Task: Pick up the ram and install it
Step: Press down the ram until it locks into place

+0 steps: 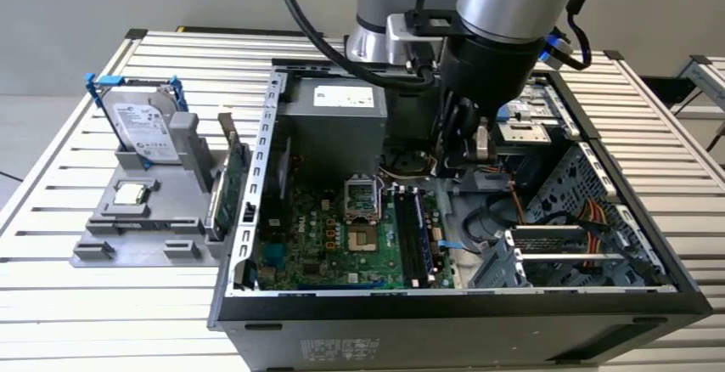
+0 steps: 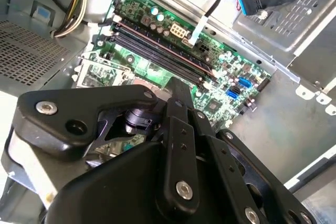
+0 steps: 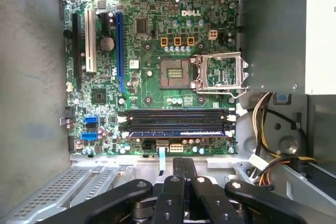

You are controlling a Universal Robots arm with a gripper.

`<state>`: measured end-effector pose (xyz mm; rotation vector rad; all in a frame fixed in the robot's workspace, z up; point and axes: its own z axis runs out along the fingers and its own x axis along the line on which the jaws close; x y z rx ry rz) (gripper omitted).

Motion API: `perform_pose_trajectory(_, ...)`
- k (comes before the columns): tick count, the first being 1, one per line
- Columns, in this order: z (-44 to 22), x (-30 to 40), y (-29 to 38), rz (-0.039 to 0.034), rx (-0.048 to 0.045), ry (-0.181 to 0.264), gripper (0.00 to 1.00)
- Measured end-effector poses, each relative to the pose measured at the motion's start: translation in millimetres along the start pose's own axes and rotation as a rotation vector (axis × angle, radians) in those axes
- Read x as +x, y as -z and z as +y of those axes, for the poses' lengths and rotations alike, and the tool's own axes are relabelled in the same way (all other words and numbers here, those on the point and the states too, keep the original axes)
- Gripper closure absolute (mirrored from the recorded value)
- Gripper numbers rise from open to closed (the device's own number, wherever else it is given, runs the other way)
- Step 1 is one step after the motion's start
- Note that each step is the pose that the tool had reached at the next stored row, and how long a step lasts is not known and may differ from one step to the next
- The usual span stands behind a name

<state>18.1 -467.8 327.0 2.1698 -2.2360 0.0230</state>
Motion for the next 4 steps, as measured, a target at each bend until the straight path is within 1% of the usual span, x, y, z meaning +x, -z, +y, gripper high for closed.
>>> perform_pose_trajectory(4,0.0,0.0,0.1,0.0002,-0.0003,0.0,1.0)
